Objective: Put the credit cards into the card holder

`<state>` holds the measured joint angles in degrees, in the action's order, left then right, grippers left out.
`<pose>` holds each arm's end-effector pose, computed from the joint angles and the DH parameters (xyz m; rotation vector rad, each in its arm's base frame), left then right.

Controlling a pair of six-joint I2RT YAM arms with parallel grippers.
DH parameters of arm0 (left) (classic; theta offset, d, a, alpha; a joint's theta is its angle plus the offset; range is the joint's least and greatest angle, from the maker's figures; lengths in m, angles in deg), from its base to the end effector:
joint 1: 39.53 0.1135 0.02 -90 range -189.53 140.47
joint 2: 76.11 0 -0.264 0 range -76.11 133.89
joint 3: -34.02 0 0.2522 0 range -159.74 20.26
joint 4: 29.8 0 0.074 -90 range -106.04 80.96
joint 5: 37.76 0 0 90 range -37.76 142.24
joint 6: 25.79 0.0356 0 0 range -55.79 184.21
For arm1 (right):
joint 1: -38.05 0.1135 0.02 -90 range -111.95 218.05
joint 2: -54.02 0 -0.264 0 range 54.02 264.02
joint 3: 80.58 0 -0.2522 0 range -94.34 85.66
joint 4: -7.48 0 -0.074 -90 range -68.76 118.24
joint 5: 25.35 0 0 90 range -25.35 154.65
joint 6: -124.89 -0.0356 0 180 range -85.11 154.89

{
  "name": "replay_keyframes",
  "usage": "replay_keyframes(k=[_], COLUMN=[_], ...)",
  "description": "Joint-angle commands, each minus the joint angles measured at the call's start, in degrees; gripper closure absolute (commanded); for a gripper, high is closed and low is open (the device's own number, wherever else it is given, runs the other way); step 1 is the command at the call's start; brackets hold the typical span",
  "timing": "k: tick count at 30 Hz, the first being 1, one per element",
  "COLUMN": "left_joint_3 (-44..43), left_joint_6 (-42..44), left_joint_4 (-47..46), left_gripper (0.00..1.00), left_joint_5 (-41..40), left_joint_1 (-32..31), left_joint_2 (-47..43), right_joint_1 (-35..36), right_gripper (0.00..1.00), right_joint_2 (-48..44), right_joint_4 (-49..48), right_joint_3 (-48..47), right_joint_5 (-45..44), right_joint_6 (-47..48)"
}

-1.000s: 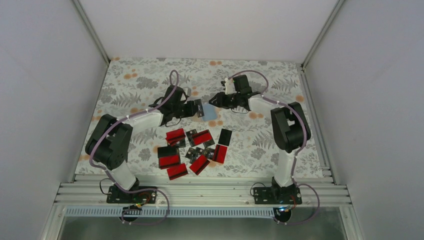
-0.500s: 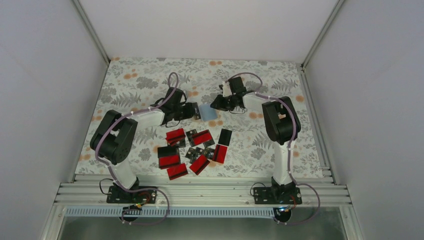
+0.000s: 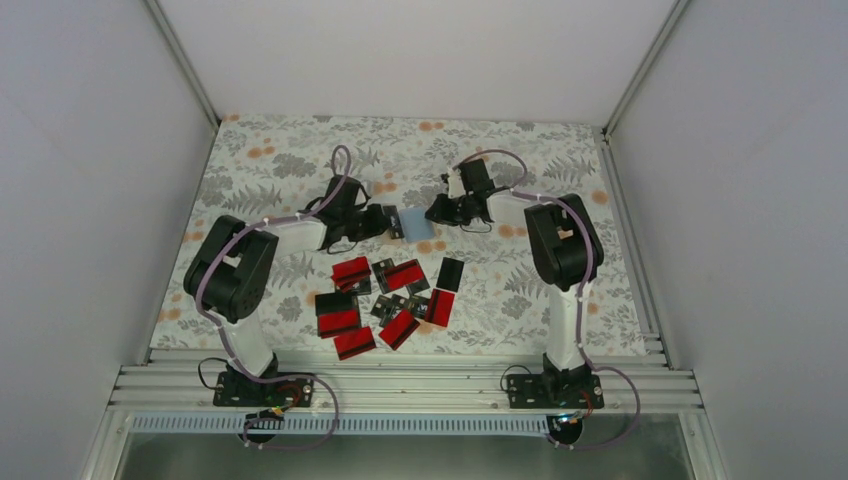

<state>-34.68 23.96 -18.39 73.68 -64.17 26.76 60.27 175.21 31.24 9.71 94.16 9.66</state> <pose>0.3240 -0.1629 0.1527 -0.1489 2.5175 -0.9525 0.3930 0.1795 0.1214 -0.1475 2.6318 0.9642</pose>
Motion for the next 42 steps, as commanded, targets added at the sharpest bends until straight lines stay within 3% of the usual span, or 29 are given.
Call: replay_keyframes(k=[1, 13, 29, 42], left_joint_3=[1.9, 3.3, 6.0, 7.0], left_joint_6=[-2.2, -5.0, -7.1, -9.2], left_joint_4=[-3.9, -8.2, -7.3, -11.6], left_gripper=[0.98, 0.98, 0.98, 0.98], left_joint_5=[4.2, 9.9, 7.7, 10.8], left_joint_1=[1.3, 2.5, 2.5, 2.5], left_joint_2=[0.1, 0.9, -0.5, 0.6], right_joint_1=[0.5, 0.5, 0.5, 0.5], right_gripper=[0.88, 0.88, 0.88, 0.88], right_joint_2=[-0.4, -4.0, -3.4, -3.1], right_joint_4=[2.7, 0.4, 1.0, 1.1], right_joint_3=[5.0, 12.7, 12.1, 12.2], right_joint_5=[-2.4, -0.4, -1.9, -1.8], right_joint_6=[-0.3, -5.5, -6.6, -6.3])
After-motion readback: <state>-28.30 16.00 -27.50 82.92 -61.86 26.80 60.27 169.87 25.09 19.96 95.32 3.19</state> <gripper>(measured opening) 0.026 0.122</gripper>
